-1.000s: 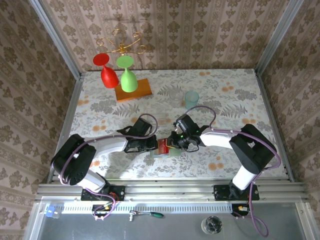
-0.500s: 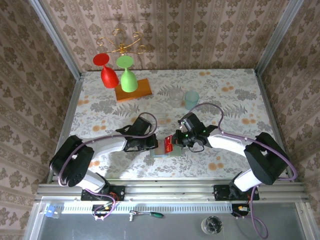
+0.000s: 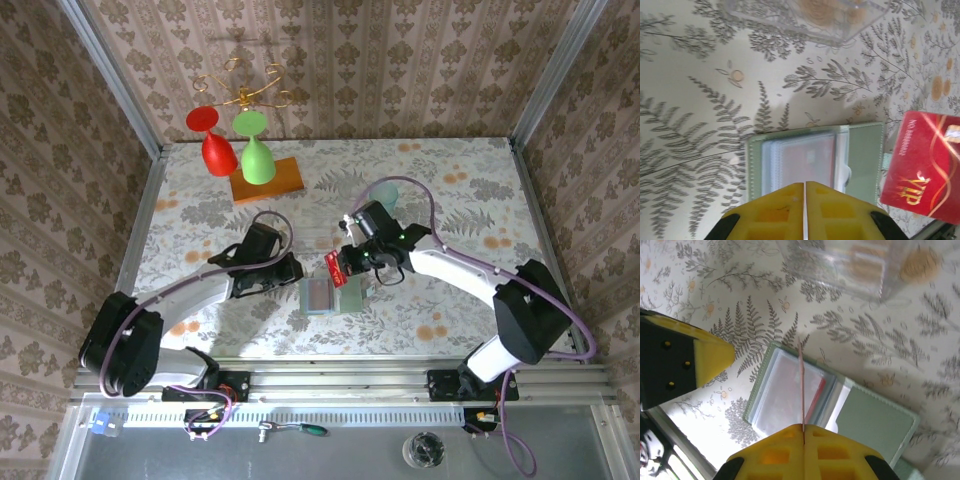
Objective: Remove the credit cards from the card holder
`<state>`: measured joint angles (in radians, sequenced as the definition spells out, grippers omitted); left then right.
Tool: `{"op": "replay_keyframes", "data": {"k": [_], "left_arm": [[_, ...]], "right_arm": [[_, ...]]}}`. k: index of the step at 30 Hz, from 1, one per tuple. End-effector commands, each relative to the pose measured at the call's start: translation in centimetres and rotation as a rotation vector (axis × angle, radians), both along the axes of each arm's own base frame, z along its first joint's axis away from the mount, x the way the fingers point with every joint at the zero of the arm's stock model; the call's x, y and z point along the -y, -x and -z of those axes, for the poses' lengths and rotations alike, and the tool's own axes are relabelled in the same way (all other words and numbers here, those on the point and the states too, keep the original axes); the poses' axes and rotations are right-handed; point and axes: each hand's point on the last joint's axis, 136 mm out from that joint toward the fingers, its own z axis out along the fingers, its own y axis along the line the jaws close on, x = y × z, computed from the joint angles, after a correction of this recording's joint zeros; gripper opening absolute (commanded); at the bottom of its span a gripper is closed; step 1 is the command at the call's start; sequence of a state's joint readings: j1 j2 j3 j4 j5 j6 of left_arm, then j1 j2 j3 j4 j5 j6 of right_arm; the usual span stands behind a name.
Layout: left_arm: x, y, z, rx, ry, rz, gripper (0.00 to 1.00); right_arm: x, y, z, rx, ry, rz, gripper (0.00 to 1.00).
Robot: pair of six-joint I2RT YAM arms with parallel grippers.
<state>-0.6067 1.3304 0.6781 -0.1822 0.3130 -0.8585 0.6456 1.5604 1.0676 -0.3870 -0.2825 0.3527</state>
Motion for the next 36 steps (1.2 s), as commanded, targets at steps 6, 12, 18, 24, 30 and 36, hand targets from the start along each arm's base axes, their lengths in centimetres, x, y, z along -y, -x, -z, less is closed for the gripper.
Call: {"op": "replay_keyframes", "data": {"k": [6, 12, 18, 24, 30, 36], "left_arm": [[-2.6, 0.5, 1.1, -0.032, -0.049, -0.017, 0.14], [-3.6, 0.7, 1.4, -0.039, -0.052, -0.039, 0.14], [-4.1, 0.9, 1.2, -0.037, -0.049, -0.059, 0.14], [-4.4, 1.0, 1.4, -0.038, -0.053, -0.065, 0.14], [-4.4, 0.9, 1.4, -0.04, -0.048, -0.067, 0.15], [-4.5, 1.1, 1.3, -0.049, -0.046, -0.061, 0.15]], "right_arm": [[-0.8, -1.6, -0.1, 0.207, 0.216, -0.458, 0.0], [-2.0, -3.7, -0.5, 0.324, 0.327, -0.696, 0.0], [-3.3, -6.3, -0.7, 0.33, 0.39, -0.82, 0.0], [-4.6, -8.6, -1.0, 0.335, 0.401, -0.869, 0.0], [-5.3, -10.2, -0.4, 0.325, 0.402, -0.891, 0.0], [-5.4, -11.1, 0.4, 0.309, 0.413, -0.917, 0.0]]}}
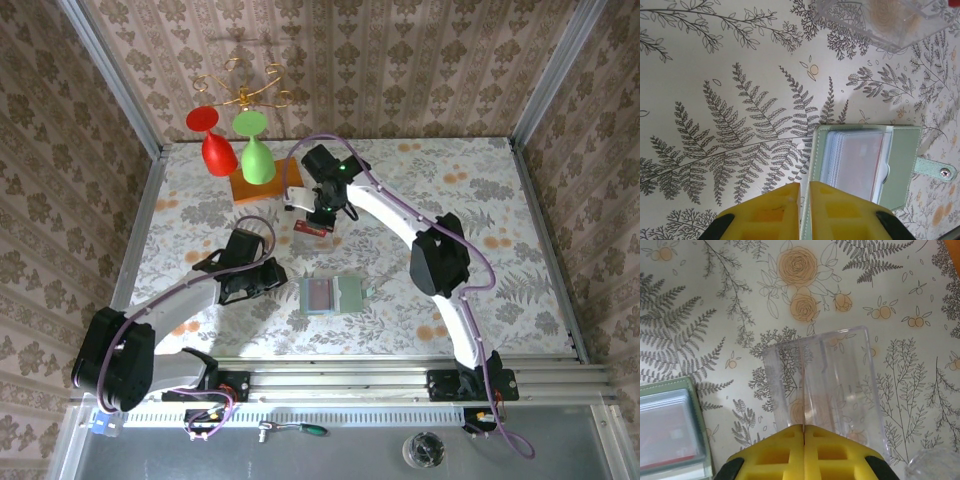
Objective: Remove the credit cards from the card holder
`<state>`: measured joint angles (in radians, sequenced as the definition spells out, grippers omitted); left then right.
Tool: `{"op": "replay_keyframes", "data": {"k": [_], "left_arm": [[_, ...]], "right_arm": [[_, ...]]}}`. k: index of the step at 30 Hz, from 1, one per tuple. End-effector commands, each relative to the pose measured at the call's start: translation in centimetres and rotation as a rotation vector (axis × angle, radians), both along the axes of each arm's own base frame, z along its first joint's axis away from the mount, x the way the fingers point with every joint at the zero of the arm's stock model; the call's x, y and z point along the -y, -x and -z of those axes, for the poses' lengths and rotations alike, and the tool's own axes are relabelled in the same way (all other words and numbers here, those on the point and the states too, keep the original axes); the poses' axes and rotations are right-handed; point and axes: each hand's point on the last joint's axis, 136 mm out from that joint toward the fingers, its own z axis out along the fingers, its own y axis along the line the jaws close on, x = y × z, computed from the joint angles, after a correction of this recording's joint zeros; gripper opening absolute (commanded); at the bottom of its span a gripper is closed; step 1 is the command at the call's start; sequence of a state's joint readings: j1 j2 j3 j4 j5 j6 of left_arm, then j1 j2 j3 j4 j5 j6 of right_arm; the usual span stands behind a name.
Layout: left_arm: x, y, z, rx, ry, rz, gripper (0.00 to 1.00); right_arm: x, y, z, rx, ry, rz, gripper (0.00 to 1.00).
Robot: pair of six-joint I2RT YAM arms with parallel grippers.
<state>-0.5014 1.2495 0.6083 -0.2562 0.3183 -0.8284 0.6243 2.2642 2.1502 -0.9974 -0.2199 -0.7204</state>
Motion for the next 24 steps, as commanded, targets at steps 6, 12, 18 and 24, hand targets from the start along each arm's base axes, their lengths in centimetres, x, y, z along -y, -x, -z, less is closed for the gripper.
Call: {"op": "replay_keyframes", "data": {"k": [6, 12, 18, 24], "left_arm": [[-0.9, 0.6, 0.2, -0.017, -0.012, 0.013, 0.15], [-1.0, 0.6, 0.2, -0.019, -0.011, 0.009, 0.15], [-1.2, 0.6, 0.3, -0.017, -0.011, 0.002, 0.15], [-1.3, 0.6, 0.5, -0.02, -0.013, -0.007, 0.15]], "right_arm": [[1.2, 0.8, 2.2, -0.088, 0.084, -0.058, 0.0], [1.8, 1.5, 3.0, -0.147, 0.094, -0.067, 0.0], [2.0, 1.9, 4.0, -0.188, 0.108, -0.07, 0.0], [1.5, 1.9, 4.7, -0.211, 0.093, -0.067, 0.0]]}}
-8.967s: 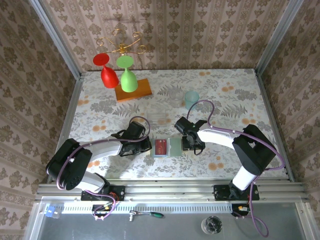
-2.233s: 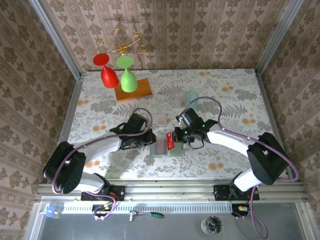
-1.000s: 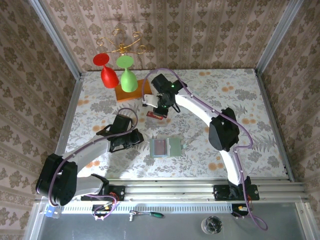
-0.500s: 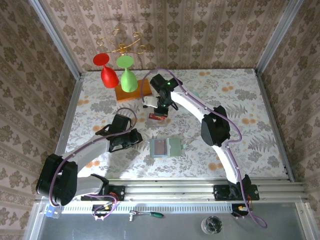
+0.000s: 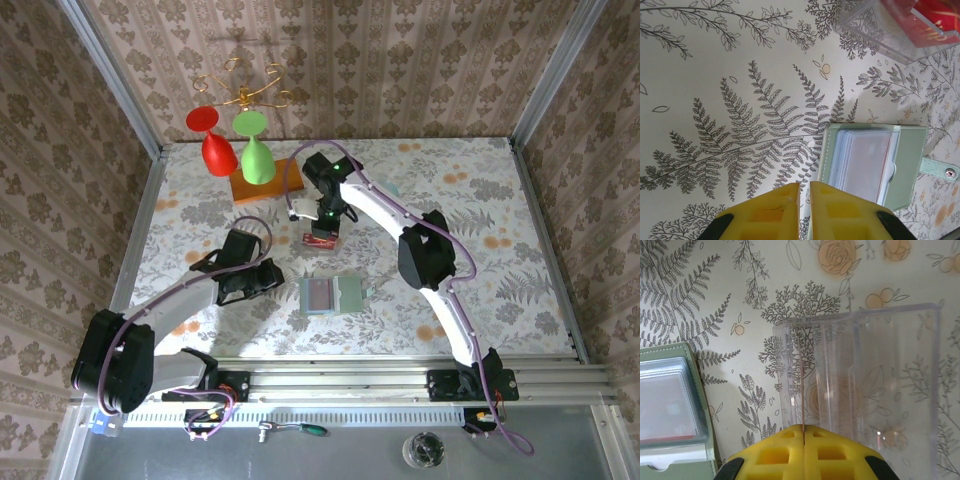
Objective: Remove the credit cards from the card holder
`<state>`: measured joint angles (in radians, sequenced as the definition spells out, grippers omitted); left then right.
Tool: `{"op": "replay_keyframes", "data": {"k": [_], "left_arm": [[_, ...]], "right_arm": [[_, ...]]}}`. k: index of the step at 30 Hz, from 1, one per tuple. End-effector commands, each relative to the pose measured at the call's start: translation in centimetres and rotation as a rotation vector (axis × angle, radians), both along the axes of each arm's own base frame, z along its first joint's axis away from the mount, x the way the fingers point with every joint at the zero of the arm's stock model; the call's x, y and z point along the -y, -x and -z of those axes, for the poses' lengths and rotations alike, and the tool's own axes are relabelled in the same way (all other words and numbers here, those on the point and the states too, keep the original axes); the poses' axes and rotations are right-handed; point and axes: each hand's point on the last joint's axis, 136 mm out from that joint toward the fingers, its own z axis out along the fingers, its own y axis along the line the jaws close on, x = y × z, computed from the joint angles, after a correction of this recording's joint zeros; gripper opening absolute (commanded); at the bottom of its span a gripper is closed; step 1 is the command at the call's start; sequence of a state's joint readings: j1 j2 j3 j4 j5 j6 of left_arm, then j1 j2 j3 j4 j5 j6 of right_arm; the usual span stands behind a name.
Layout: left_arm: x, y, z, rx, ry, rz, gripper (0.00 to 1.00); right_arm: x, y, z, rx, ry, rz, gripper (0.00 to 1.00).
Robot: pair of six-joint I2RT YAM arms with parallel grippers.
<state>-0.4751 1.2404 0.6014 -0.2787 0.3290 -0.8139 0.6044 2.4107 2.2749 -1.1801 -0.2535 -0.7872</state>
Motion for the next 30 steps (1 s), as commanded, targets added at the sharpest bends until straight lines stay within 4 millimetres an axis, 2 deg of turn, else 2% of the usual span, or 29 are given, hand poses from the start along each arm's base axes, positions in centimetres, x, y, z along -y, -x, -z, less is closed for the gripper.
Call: {"op": "replay_keyframes", "data": {"k": [1, 7, 9, 14, 26, 30], "left_arm": [[-0.5, 0.5, 0.3, -0.006, -0.007, 0.001, 0.15], [-0.7, 0.6, 0.4, -0.005, -0.007, -0.009, 0.15], [-0.8, 0.6, 0.4, -0.003, -0.007, -0.012, 0.15], [-0.9, 0.8, 0.4, -0.002, -0.007, -0.012, 0.15], [-0.8, 0.8, 0.5, 0.005, -0.002, -0.012, 0.16], [-0.9, 0.8, 0.7, 0.002, -0.001, -0.014, 0.16]], "right_arm": [[0.0, 0.7, 0.4, -0.052, -0.004, -0.012, 0.0], [-0.2, 0.6, 1.0, -0.064, -0.006, -0.007, 0.0], [-0.3, 0.4, 1.1, -0.06, -0.008, 0.0, 0.06], [-0.4, 0.2, 0.7, -0.05, -0.013, 0.004, 0.13], [0.1, -3.1, -4.0, 0.17, -0.011, 0.06, 0.17], [0.4, -3.8, -4.5, 0.219, 0.002, 0.074, 0.16]]}}
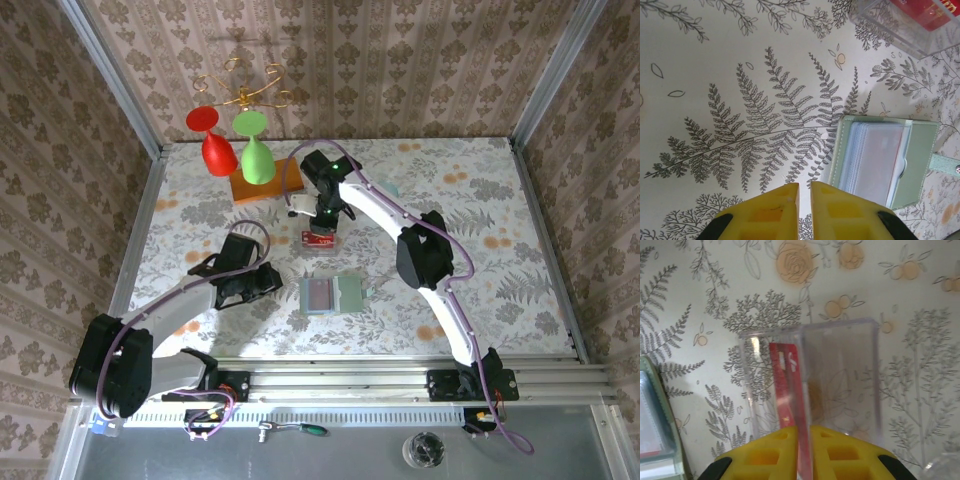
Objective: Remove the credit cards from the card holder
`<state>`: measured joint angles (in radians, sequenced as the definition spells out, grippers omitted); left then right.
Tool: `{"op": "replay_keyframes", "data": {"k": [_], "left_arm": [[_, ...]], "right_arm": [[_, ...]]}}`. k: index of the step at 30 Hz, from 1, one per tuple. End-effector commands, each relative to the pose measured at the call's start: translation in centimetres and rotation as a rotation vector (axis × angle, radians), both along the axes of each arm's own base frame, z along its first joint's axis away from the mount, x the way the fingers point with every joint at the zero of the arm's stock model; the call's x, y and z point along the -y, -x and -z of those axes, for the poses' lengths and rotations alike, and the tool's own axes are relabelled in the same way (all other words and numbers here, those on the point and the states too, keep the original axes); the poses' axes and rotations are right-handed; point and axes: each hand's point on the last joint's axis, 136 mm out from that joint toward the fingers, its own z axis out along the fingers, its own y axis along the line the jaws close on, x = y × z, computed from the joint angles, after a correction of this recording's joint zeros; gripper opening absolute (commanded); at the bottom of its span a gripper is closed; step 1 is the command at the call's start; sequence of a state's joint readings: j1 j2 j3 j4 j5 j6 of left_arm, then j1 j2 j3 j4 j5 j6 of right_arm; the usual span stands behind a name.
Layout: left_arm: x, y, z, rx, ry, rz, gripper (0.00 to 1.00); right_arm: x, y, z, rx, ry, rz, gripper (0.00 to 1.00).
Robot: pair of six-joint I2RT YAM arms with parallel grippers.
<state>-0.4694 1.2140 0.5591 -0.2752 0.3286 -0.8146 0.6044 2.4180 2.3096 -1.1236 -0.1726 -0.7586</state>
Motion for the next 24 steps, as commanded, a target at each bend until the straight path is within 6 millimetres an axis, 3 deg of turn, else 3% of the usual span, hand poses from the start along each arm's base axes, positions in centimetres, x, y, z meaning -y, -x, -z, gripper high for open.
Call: {"op": "replay_keyframes", "data": {"k": [1, 8, 18, 24], "left_arm": [[-0.3, 0.0, -0.2, 0.016, 0.007, -0.009, 0.16], [-0.2, 0.1, -0.2, 0.017, 0.012, -0.009, 0.16], [-0.3, 0.2, 0.0, 0.014, 0.017, -0.014, 0.16], [-0.2, 0.2, 0.0, 0.014, 0.019, -0.016, 0.16]], "right_arm": [[0.5, -1.3, -3.9, 0.121, -0.01, 0.031, 0.16], [0.5, -1.3, -2.9, 0.13, -0.001, 0.037, 0.04], [0.5, -0.2, 0.1, 0.08, 0.012, 0.034, 0.04], [0.4, 0.1, 0.2, 0.078, 0.007, 0.034, 0.04]]}}
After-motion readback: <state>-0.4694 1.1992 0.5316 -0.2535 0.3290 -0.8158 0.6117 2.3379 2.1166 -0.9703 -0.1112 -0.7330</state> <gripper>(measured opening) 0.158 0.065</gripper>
